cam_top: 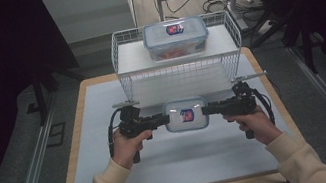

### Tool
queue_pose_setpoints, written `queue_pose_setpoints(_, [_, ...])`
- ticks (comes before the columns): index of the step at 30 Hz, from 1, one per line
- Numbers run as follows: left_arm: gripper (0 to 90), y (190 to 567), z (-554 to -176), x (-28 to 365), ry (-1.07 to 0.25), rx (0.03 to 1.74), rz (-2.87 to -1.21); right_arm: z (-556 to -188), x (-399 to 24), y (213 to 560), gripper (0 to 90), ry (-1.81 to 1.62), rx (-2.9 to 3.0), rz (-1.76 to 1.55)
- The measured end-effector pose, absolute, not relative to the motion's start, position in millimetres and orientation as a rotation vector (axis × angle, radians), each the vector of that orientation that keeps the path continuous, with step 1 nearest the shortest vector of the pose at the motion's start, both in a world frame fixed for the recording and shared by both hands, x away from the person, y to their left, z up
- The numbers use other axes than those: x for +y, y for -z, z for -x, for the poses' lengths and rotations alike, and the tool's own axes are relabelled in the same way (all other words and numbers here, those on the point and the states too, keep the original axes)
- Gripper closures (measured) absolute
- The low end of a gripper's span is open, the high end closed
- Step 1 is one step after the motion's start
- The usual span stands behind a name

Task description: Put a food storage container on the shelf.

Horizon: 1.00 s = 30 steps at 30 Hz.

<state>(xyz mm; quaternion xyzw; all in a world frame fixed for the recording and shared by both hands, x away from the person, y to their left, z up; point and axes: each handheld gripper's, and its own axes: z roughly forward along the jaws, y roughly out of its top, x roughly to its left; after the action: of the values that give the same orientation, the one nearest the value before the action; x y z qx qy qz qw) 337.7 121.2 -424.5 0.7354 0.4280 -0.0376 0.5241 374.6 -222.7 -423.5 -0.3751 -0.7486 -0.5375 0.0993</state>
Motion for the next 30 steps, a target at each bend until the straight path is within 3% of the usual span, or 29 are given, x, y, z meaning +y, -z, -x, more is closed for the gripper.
queue_pose_setpoints(14, [68.4,355.9,-373.8,124.0,-0.003,0.986,-1.752,-415.2,-217.3,350.8,58.2,1.659,-2.277,1.047])
queue_pose_setpoints(30, [68.9,311.2,-408.7,124.9,-0.034,0.975,-1.752,-449.8,-216.1,308.4,58.2,1.699,-2.277,1.042])
